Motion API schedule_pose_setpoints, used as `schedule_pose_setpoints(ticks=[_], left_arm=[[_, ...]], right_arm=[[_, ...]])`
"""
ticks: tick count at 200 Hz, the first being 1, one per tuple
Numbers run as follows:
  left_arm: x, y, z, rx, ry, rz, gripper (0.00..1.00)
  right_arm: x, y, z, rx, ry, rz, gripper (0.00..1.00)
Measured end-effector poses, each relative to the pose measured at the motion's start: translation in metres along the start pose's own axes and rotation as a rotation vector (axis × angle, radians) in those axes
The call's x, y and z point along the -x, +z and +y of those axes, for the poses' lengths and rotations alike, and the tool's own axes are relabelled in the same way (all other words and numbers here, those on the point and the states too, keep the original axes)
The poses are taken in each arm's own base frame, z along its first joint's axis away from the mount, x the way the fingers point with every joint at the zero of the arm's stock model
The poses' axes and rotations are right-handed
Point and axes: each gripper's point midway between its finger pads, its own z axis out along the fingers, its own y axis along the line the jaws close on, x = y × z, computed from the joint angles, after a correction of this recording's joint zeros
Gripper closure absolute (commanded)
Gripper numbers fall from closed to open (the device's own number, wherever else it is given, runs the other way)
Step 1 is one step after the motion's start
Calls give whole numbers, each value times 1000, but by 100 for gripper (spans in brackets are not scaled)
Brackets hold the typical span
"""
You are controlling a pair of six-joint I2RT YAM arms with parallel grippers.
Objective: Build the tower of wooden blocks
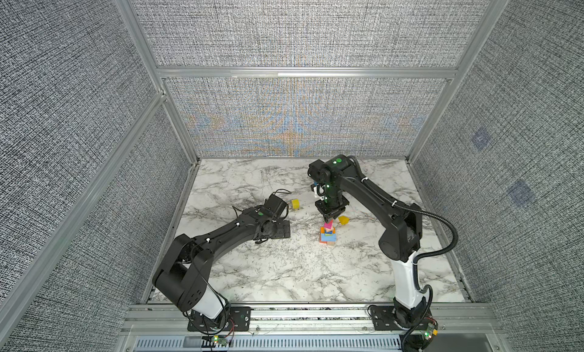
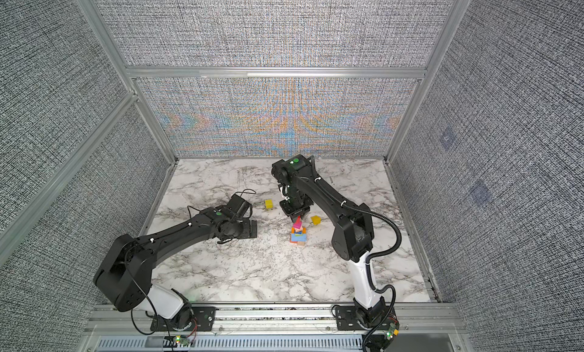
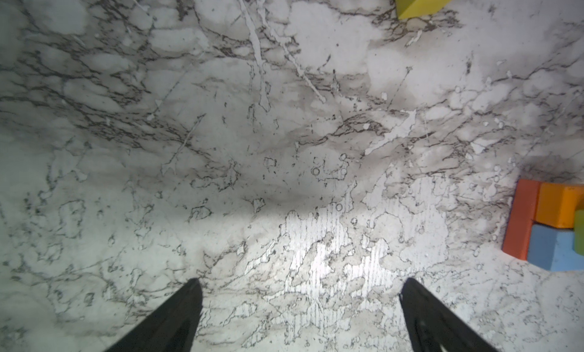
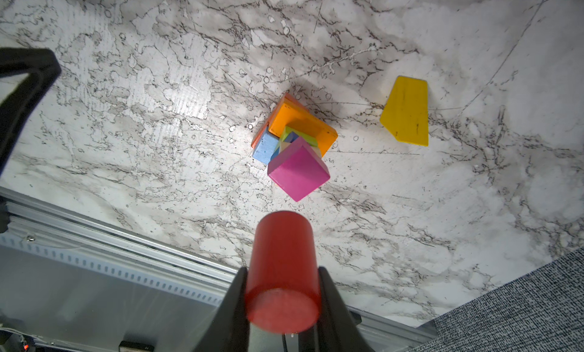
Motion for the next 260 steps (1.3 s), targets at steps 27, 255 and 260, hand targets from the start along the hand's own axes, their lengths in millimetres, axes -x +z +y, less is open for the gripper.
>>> schedule_pose_setpoints(ticks=[27, 255, 260], left_arm=[[1, 0, 0, -3, -1, -4, 1], [0, 5, -3, -15, -12, 5, 1], [0, 5, -3, -15, -12, 5, 1]], right_arm=[[0, 4, 0, 2, -4, 9, 99], [1, 18, -3, 32, 8, 2, 99], [1, 18, -4, 32, 8, 2, 99]])
